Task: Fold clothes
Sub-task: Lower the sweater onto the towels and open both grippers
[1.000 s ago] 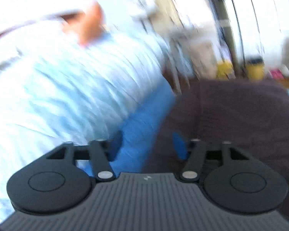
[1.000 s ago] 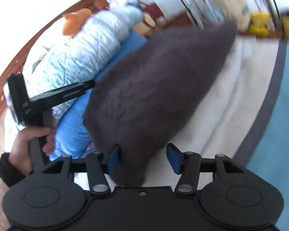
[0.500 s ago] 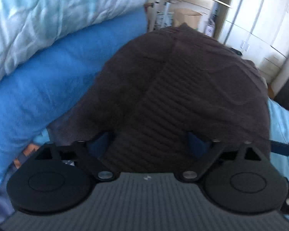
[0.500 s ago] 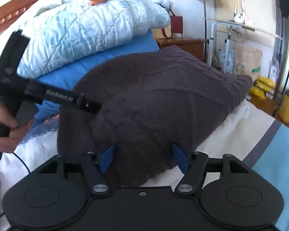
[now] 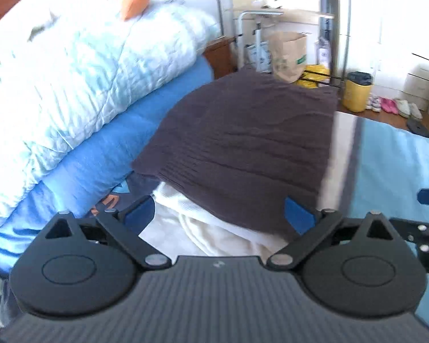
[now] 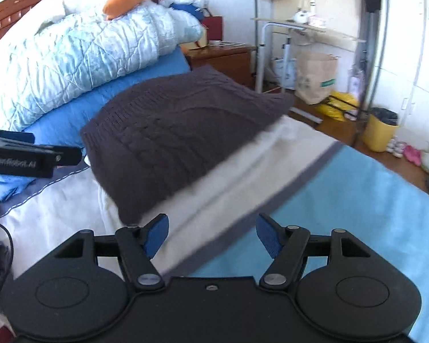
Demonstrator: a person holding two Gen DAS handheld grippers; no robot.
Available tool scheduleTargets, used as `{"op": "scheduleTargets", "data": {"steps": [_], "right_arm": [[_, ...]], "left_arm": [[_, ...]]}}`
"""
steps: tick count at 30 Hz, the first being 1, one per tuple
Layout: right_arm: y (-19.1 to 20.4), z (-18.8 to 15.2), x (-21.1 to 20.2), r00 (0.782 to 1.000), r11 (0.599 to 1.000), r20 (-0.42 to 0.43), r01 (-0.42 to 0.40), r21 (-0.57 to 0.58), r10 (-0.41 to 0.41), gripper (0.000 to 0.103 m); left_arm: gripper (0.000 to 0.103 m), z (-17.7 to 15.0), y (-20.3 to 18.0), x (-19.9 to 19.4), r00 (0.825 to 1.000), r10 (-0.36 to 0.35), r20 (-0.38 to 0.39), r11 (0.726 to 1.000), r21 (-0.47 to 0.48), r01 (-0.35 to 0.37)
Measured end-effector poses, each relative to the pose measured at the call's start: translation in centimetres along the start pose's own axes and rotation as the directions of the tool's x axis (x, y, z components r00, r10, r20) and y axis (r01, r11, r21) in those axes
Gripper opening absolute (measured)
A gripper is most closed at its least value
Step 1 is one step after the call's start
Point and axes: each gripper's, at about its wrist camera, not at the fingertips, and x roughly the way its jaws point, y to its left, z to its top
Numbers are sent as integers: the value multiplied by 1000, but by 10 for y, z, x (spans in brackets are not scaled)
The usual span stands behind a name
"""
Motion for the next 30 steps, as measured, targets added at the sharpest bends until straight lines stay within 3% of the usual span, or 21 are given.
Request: {"op": "scheduleTargets", "data": {"steps": [4,8,12,17,25,30], "right_arm": [[-14,-14,-58,999,997,49,-4,78,0,83],[-21,-25,-103,987,994,163,-27,106,10,83],[-23,-40,-135,979,984,201,-10,180,-26,83],[-21,-61,-160,976,978,206,28,206,-71,84],[-26,-85,-191,975,952,193,48,304,-110,84],[-28,-95,-197,978,941,144,95,324,-148,84]], "left_arm": [[101,-10,-30,-46,999,-53,10,998,14,53],[101,-15,-53,-84,992,-120,32,993,22,120],[101,-24,-73,-103,989,-142,34,988,66,140],[102,-44,-96,-130,989,-142,25,976,168,136],[102,-52,-112,-156,988,-146,47,976,170,136],[102,-63,-119,-158,988,-156,5,974,167,153]]}}
